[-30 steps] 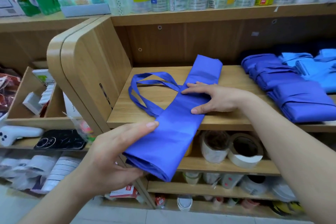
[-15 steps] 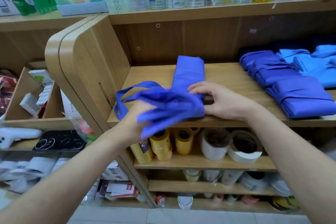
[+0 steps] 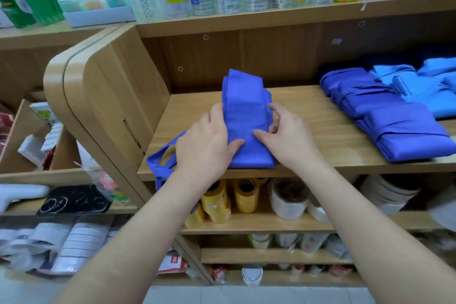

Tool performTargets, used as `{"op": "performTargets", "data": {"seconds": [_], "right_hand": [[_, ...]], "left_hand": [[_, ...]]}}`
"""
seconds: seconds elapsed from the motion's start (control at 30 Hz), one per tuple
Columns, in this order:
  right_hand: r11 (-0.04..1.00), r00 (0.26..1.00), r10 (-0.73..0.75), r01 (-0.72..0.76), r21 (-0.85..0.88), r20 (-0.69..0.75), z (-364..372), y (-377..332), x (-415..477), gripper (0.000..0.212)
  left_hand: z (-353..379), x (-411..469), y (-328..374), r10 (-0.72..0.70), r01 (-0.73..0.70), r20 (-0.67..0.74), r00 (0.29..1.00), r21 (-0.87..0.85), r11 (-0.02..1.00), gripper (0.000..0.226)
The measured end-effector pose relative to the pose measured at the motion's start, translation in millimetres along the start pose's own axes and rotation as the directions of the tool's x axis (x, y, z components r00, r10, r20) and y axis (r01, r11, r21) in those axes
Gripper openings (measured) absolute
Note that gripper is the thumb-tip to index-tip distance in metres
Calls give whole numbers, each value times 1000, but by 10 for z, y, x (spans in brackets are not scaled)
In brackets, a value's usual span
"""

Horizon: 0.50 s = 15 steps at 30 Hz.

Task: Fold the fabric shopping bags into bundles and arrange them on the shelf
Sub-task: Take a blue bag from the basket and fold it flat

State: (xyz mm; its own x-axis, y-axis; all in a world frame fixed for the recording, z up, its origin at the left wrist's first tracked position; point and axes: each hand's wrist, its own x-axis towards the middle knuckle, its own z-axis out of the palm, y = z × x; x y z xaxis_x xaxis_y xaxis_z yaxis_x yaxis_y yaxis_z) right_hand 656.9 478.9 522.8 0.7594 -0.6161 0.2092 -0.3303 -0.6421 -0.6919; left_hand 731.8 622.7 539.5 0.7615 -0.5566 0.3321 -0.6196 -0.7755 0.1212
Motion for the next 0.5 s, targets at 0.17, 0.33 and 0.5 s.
{"op": "performTargets", "data": {"seconds": [0.17,0.33,0.5], "right_hand": [[987,998,-3,12,-158,56,44,-17,52,64],[994,980,90,-76,-84,178,-50,-1,250,81],[931,982,104,-152,333,158,21,-82,469,84]], "left_hand": [[142,14,-117,502,-502,-36,864,-9,865,36],[143,0,-223,469,-416,313,825,-224,881,48],[162,-110,-206,562,-477,272,781,-319,819,64]]}}
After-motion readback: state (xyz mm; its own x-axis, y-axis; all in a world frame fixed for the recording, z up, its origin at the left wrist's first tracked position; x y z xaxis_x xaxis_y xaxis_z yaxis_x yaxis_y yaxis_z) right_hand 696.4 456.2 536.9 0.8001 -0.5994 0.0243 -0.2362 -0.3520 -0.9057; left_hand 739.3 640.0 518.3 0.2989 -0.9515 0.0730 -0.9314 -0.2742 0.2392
